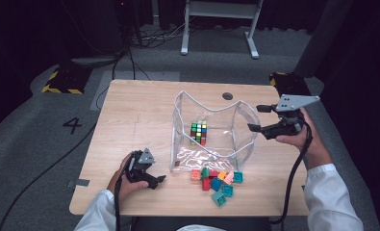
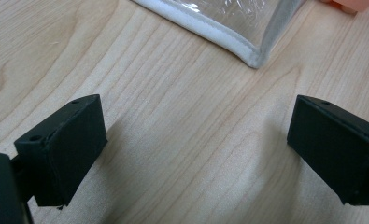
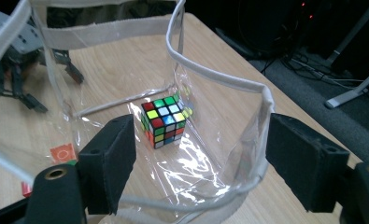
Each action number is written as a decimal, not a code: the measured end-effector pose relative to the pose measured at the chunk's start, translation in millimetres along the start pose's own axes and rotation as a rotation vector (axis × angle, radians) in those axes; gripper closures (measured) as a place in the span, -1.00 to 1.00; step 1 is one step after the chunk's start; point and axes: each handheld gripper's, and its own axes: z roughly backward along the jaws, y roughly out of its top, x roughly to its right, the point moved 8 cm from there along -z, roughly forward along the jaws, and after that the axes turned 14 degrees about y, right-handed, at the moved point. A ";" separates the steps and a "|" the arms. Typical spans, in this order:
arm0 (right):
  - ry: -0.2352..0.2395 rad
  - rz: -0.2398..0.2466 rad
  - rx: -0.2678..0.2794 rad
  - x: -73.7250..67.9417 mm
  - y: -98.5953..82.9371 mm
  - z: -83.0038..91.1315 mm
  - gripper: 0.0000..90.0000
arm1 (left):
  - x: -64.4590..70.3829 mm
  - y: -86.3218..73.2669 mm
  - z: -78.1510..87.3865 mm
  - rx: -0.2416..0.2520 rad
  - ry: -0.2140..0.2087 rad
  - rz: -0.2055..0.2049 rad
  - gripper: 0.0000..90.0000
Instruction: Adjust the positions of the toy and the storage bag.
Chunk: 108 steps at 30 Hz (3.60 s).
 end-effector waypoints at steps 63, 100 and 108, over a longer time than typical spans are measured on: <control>0.161 -0.052 -0.134 -93.9 -183.3 -91.1 0.17 | 0.5 -0.4 0.3 -0.003 0.001 0.008 -0.90; 0.110 -0.071 -0.075 -71.0 -192.3 -37.5 0.31 | 0.6 -0.4 0.2 -0.002 0.002 0.009 -0.90; 0.068 -0.081 -0.065 -63.3 -191.7 -27.5 0.31 | 0.6 -0.4 0.2 -0.002 0.002 0.009 -0.90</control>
